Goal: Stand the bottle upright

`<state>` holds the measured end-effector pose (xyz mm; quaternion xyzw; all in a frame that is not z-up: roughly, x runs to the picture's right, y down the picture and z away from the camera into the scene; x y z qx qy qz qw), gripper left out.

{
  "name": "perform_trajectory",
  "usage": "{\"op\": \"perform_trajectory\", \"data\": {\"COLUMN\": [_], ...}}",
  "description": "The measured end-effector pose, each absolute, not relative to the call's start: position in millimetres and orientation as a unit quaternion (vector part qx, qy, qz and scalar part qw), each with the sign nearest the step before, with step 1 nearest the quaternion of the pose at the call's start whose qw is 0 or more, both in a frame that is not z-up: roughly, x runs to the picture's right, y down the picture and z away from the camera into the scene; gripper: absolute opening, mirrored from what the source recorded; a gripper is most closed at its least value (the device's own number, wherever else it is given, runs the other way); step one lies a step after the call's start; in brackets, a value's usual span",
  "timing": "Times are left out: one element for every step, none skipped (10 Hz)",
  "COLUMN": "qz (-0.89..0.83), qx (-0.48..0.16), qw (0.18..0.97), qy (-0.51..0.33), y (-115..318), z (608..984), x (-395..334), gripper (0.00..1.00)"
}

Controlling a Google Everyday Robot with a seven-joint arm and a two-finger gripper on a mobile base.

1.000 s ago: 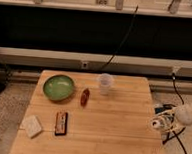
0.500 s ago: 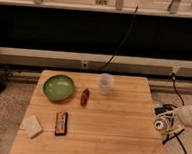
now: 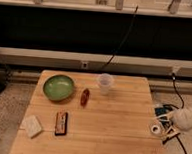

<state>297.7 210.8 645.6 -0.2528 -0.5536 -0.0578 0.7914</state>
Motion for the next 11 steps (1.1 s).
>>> {"op": "perform_trajectory", "data": {"qz": [-0.065, -0.069, -0.073, -0.074, -0.069, -0.058, -0.036, -0.012, 0.01, 0.024, 0.042], "qx": [-0.256, -0.26, -0.262, -0.265, -0.266, -0.268, -0.274, -0.28, -0.284, -0.286, -0.289], "qw": [0.785, 0.781, 0.777, 0.772, 0.77, 0.769, 0.768, 0.768, 0.769, 0.771, 0.773], "qy": [-0.56, -0.564, -0.567, -0.573, -0.576, -0.578, -0.578, -0.576, -0.572, -0.568, -0.563], "y": [213, 215, 217, 219, 220, 221, 223, 223, 222, 219, 215], "z": [643, 641, 641, 641, 643, 646, 649, 652, 653, 654, 655], "x": [291, 286, 281, 275, 272, 269, 264, 258, 255, 254, 254], "gripper": [0.0, 0.0, 0.0, 0.0, 0.0, 0.0, 0.0, 0.0, 0.0, 0.0, 0.0]}}
